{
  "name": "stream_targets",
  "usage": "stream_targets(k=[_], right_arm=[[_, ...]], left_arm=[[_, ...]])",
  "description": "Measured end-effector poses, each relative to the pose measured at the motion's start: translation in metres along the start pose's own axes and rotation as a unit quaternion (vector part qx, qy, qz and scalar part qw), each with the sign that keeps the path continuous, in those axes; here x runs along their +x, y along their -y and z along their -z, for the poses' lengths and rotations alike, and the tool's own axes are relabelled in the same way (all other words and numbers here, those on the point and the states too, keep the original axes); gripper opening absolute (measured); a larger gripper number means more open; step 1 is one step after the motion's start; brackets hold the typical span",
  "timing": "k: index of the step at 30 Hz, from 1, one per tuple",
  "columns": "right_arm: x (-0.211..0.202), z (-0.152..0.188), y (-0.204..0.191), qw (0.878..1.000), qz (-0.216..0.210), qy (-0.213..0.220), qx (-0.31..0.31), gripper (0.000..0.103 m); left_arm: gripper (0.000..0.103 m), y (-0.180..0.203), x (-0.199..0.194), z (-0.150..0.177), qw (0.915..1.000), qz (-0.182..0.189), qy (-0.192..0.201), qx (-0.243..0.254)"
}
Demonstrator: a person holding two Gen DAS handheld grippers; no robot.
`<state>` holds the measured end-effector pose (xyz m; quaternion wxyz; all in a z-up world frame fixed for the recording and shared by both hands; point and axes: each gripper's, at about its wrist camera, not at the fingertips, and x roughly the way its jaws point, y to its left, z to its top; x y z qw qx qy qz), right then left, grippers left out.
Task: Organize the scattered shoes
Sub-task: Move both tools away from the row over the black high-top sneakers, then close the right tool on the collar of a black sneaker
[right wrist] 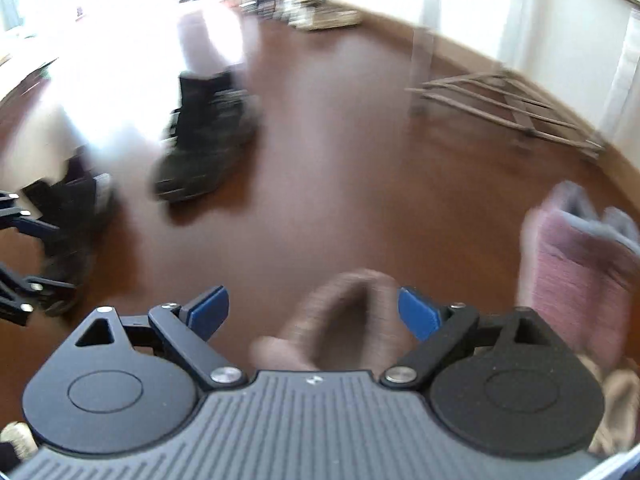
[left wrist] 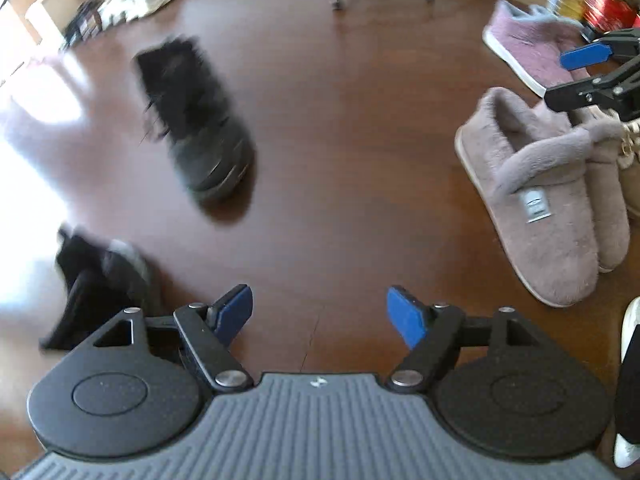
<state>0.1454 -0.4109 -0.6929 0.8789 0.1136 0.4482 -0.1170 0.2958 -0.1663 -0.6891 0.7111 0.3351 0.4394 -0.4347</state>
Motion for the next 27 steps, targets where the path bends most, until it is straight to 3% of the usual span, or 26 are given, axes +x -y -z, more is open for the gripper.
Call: stream_targets(k=[4, 8, 11, 12, 13, 16, 20, 24, 27], right_arm=[[0.006, -0.028, -0.035, 0.998, -0.039, -0.016, -0.051, 0.09], [0.021, -0.048, -0.062, 0.996, -0.038, -0.035, -0.075, 0.086], [0.032, -0.054, -0.077, 0.994, -0.05, -0.036, -0.093, 0.062], [0.037, -0.054, -0.08, 0.993, -0.055, -0.035, -0.098, 0.045], [0.042, -0.054, -0.083, 0.992, -0.059, -0.036, -0.103, 0.037], [0.066, -0.055, -0.086, 0.99, -0.071, -0.052, -0.111, 0.029], [0.1, -0.079, -0.093, 0.982, -0.087, -0.062, -0.157, 0.03], [0.128, -0.129, -0.1, 0.966, -0.096, -0.032, -0.237, 0.055], [0.147, -0.169, -0.105, 0.95, -0.1, -0.005, -0.295, 0.061]], left_arm=[[0.076, -0.027, -0.012, 0.006, 0.9995, -0.001, 0.014, -0.028], [0.076, -0.052, -0.014, 0.006, 0.9981, 0.008, 0.01, -0.059], [0.076, -0.063, -0.014, 0.002, 0.9982, 0.01, 0.018, -0.057], [0.076, -0.065, -0.012, 0.0, 0.9983, 0.007, 0.022, -0.054], [0.076, -0.066, -0.01, -0.002, 0.9983, 0.004, 0.024, -0.054], [0.076, -0.069, -0.003, -0.008, 0.9973, -0.001, 0.032, -0.066], [0.076, -0.073, 0.008, -0.013, 0.9948, 0.01, 0.032, -0.096], [0.076, -0.08, 0.022, -0.015, 0.9934, -0.009, 0.025, -0.112], [0.076, -0.086, 0.035, -0.015, 0.99, -0.019, 0.021, -0.138]])
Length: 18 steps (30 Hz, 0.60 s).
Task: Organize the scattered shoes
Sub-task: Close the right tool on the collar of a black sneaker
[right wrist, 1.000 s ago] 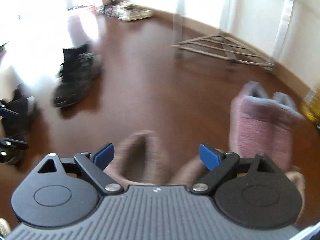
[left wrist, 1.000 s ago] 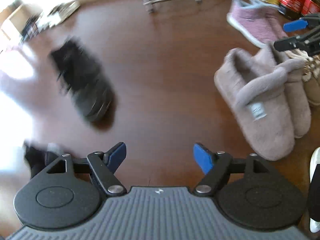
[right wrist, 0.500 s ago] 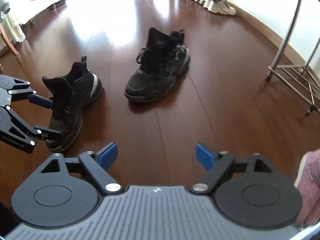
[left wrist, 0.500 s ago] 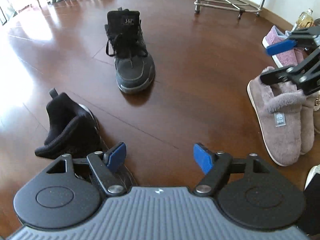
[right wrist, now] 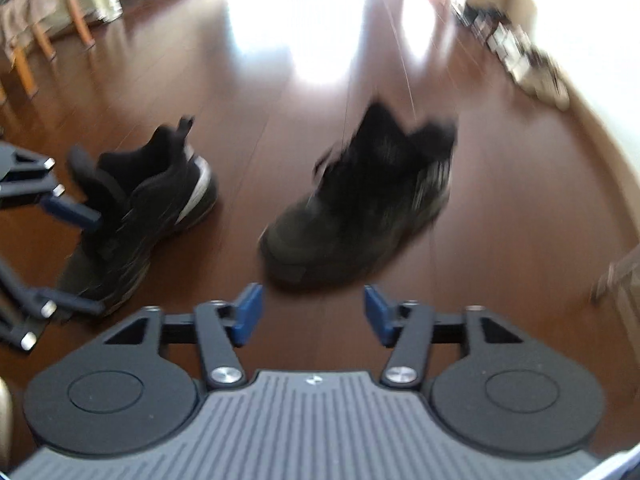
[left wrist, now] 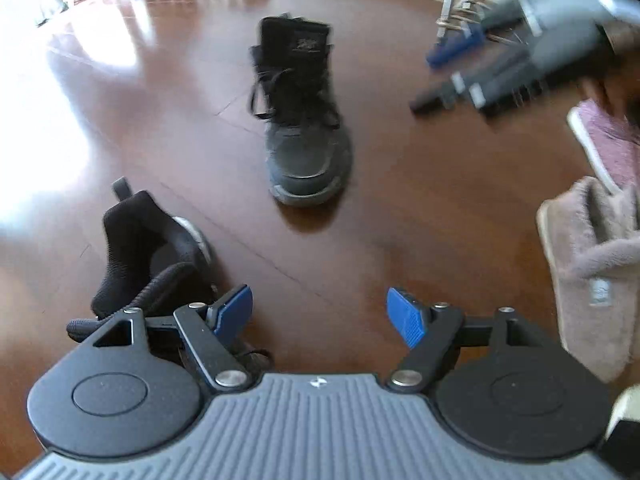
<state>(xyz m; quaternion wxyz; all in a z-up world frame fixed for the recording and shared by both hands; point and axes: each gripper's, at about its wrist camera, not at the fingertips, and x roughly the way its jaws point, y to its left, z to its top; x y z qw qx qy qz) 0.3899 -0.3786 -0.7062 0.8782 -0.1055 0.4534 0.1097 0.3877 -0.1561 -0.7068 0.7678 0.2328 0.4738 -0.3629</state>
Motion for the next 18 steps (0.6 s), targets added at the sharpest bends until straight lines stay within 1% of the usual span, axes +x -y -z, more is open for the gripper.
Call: stream_targets(k=[1, 2, 4, 5, 6, 7, 9, 10, 11, 12, 13, 14, 15, 16, 18], right_arm=[[0.005, -0.009, 0.004, 1.0, 0.0, 0.003, -0.011, 0.062], [0.014, -0.025, 0.014, 1.0, -0.004, 0.005, -0.029, 0.062], [0.031, -0.05, 0.027, 0.998, -0.007, 0.007, -0.063, 0.066], [0.04, -0.06, 0.033, 0.997, -0.008, 0.006, -0.079, 0.067], [0.051, -0.069, 0.037, 0.996, -0.009, 0.002, -0.094, 0.071], [0.058, -0.075, 0.039, 0.995, -0.012, -0.003, -0.101, 0.073], [0.087, -0.089, 0.047, 0.992, -0.018, -0.026, -0.123, 0.073], [0.095, -0.091, 0.048, 0.991, -0.024, -0.036, -0.129, 0.073], [0.11, -0.092, 0.051, 0.988, -0.037, -0.056, -0.141, 0.073], [0.124, -0.091, 0.051, 0.985, -0.052, -0.077, -0.148, 0.068], [0.131, -0.089, 0.05, 0.983, -0.062, -0.087, -0.151, 0.056], [0.14, -0.084, 0.046, 0.979, -0.079, -0.099, -0.157, 0.047], [0.149, -0.08, 0.043, 0.976, -0.096, -0.111, -0.163, 0.034], [0.156, -0.075, 0.039, 0.972, -0.111, -0.119, -0.17, 0.025], [0.151, -0.065, 0.031, 0.967, -0.126, -0.1, -0.195, 0.021]], left_arm=[[0.076, -0.002, 0.004, 0.0, 0.9999, 0.0, -0.002, -0.011], [0.076, -0.003, 0.007, 0.001, 0.9998, 0.0, -0.005, -0.018], [0.076, -0.005, 0.016, 0.006, 0.9988, 0.0, -0.022, -0.044], [0.076, -0.006, 0.017, 0.009, 0.9984, 0.002, -0.028, -0.048], [0.076, -0.006, 0.018, 0.014, 0.998, 0.003, -0.037, -0.051], [0.076, -0.007, 0.019, 0.019, 0.9974, 0.002, -0.046, -0.055], [0.076, -0.011, 0.016, 0.033, 0.9957, -0.016, -0.066, -0.063], [0.076, -0.013, 0.015, 0.038, 0.9945, -0.022, -0.072, -0.073], [0.076, -0.015, 0.013, 0.042, 0.9932, -0.028, -0.077, -0.083], [0.076, -0.017, 0.012, 0.046, 0.9917, -0.034, -0.083, -0.092], [0.076, -0.018, 0.011, 0.049, 0.9906, -0.039, -0.086, -0.099], [0.076, -0.018, 0.01, 0.052, 0.9894, -0.043, -0.09, -0.105], [0.075, -0.019, 0.009, 0.055, 0.9881, -0.048, -0.094, -0.112], [0.075, -0.019, 0.009, 0.057, 0.987, -0.052, -0.097, -0.117], [0.075, -0.01, 0.007, 0.057, 0.9872, -0.057, -0.097, -0.113]])
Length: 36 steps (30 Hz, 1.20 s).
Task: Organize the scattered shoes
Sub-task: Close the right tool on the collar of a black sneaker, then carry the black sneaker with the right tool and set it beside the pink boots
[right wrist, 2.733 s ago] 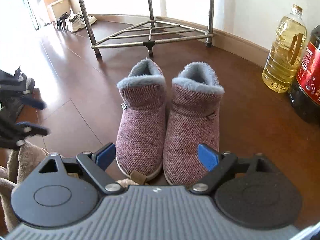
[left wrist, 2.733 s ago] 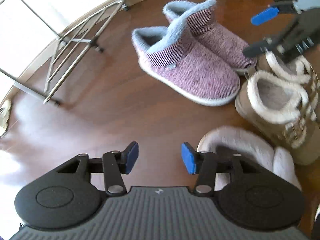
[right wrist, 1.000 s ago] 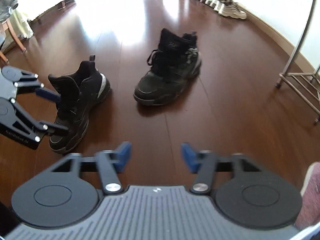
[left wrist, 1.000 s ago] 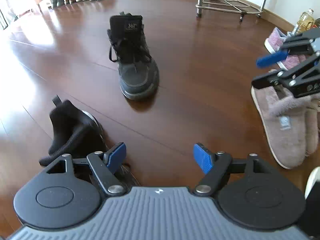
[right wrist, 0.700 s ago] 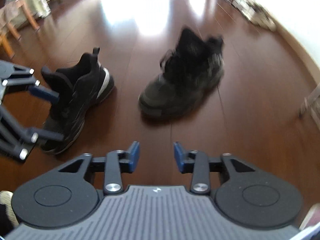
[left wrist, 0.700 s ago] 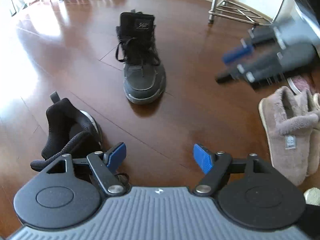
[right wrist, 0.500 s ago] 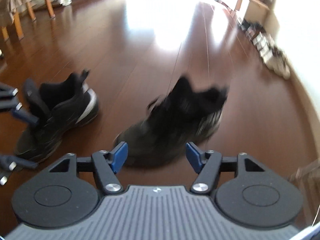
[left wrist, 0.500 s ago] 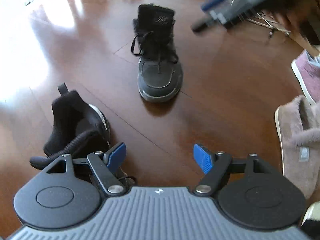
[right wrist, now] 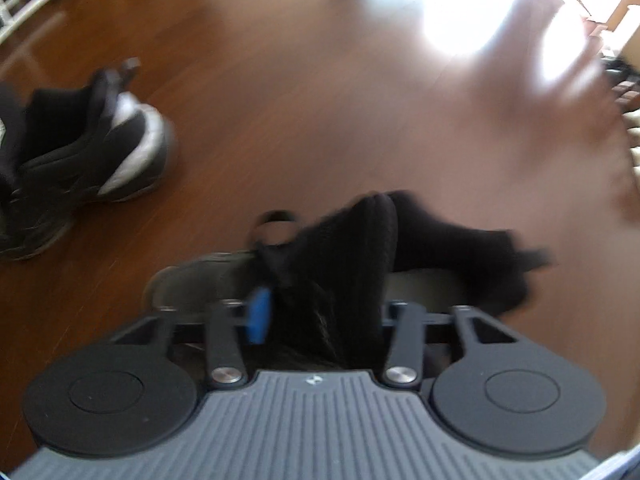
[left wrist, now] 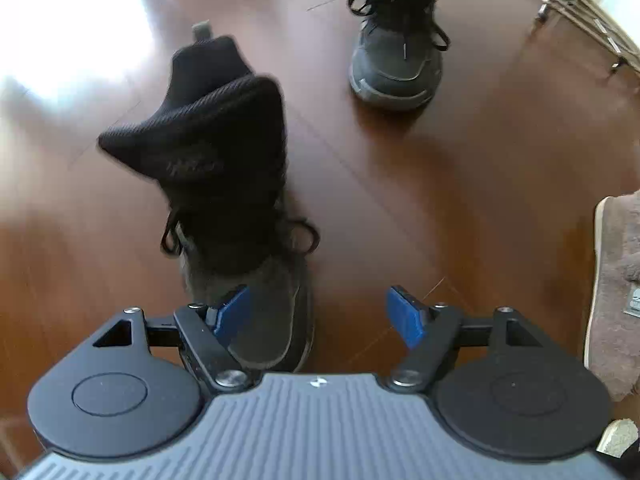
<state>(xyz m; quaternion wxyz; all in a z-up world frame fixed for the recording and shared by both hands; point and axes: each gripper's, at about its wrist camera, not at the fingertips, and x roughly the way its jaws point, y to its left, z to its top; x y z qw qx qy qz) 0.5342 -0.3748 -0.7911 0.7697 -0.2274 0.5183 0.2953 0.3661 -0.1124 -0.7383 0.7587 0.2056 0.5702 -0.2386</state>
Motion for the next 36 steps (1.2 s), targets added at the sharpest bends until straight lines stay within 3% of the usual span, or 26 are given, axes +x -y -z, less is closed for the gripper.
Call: stream_targets(k=[5, 8, 14, 19, 20, 25, 29, 36], right_arm=[[-0.03, 0.031, -0.021, 0.998, -0.013, 0.028, -0.046, 0.014], [-0.056, 0.061, -0.034, 0.997, -0.011, 0.039, -0.07, 0.013], [-0.125, 0.132, -0.045, 0.998, 0.003, 0.041, -0.057, 0.013], [-0.173, 0.202, -0.052, 0.997, 0.033, -0.013, -0.066, 0.013], [-0.182, 0.226, -0.054, 0.996, 0.046, -0.035, -0.072, 0.013], [-0.192, 0.299, -0.054, 0.99, 0.07, -0.099, -0.075, 0.013], [-0.185, 0.344, -0.057, 0.987, 0.064, -0.135, -0.064, 0.013], [-0.189, 0.396, -0.083, 0.982, 0.029, -0.164, -0.093, 0.014]], left_arm=[[0.075, 0.023, -0.006, 0.001, 0.9998, -0.01, 0.007, 0.015], [0.076, 0.047, -0.015, -0.012, 0.9985, -0.015, 0.03, 0.042], [0.076, 0.103, -0.023, -0.051, 0.9905, -0.014, 0.071, 0.116], [0.076, 0.168, -0.034, -0.077, 0.9769, 0.002, 0.101, 0.188], [0.076, 0.19, -0.037, -0.08, 0.971, 0.006, 0.108, 0.213], [0.076, 0.244, -0.038, -0.074, 0.955, 0.02, 0.11, 0.275], [0.076, 0.273, -0.036, -0.065, 0.9438, 0.027, 0.11, 0.311], [0.076, 0.298, -0.029, -0.058, 0.9402, 0.025, 0.096, 0.326]])
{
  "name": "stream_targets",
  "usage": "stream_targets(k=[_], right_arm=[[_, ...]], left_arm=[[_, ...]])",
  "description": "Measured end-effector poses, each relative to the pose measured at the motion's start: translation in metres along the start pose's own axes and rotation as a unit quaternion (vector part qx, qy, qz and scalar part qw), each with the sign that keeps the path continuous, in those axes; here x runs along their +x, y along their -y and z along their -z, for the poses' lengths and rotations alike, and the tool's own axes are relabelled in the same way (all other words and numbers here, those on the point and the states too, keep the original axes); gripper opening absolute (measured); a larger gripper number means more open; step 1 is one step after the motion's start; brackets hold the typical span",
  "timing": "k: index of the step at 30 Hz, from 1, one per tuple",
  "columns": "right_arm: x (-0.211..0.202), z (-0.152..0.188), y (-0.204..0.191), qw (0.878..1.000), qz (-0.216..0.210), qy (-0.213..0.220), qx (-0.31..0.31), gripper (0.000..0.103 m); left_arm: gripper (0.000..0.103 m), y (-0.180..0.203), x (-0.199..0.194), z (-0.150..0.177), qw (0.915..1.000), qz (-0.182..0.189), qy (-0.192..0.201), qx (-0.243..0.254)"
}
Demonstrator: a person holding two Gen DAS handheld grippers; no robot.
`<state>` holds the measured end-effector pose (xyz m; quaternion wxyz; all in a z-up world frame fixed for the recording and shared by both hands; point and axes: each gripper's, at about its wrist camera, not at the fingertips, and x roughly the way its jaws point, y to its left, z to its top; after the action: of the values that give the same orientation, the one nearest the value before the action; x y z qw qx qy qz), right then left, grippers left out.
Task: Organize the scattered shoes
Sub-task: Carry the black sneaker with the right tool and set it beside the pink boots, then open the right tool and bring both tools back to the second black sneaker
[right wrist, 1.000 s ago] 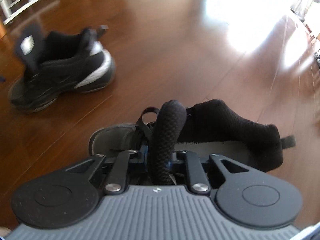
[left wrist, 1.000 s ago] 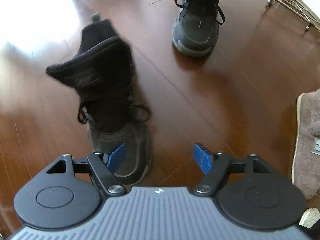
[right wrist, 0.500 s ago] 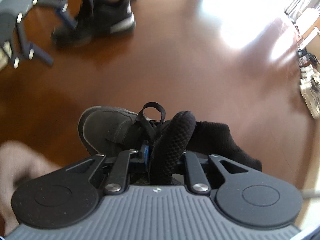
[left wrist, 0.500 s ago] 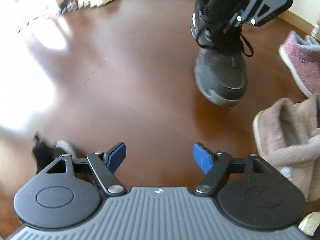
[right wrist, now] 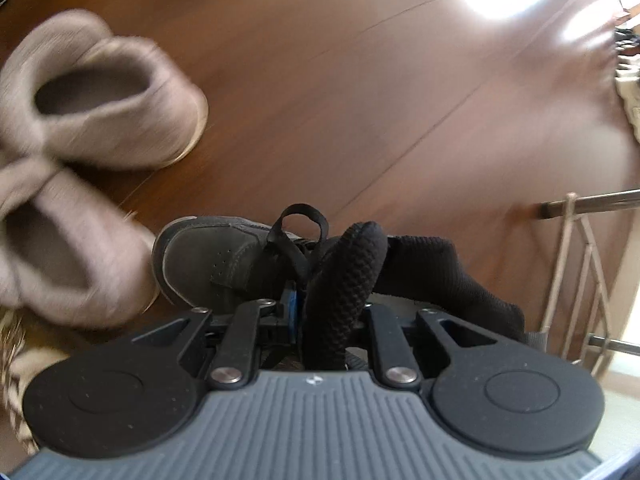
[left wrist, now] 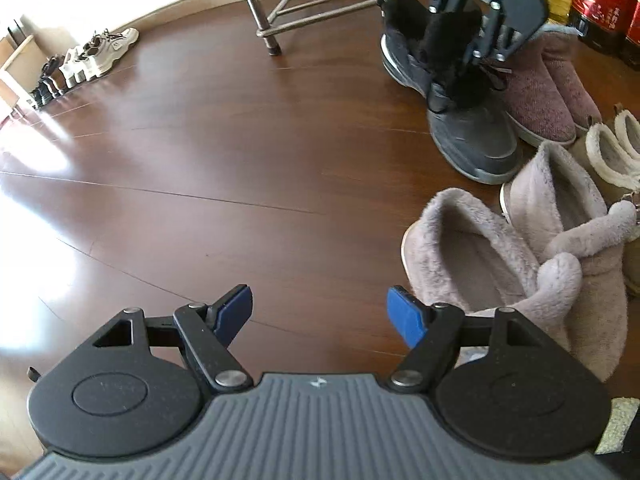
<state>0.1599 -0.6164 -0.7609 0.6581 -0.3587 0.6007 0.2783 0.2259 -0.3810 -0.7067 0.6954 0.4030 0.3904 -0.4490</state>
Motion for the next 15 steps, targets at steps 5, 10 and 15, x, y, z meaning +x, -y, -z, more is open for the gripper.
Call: stream_targets(k=[5, 10, 15], right_arm=[[-0.001, 0.007, -0.006, 0.999, 0.017, 0.018, -0.025, 0.014], [-0.001, 0.011, -0.005, 0.999, 0.027, 0.022, -0.034, 0.016], [0.007, 0.016, -0.009, 0.998, 0.045, 0.041, 0.019, 0.026]], left_arm=[[0.076, 0.003, 0.005, 0.0, 0.9999, -0.008, -0.011, 0.005], [0.076, 0.007, 0.005, 0.0, 0.9998, -0.009, -0.017, 0.011], [0.076, 0.007, 0.004, 0.005, 0.9998, -0.004, -0.018, 0.01]])
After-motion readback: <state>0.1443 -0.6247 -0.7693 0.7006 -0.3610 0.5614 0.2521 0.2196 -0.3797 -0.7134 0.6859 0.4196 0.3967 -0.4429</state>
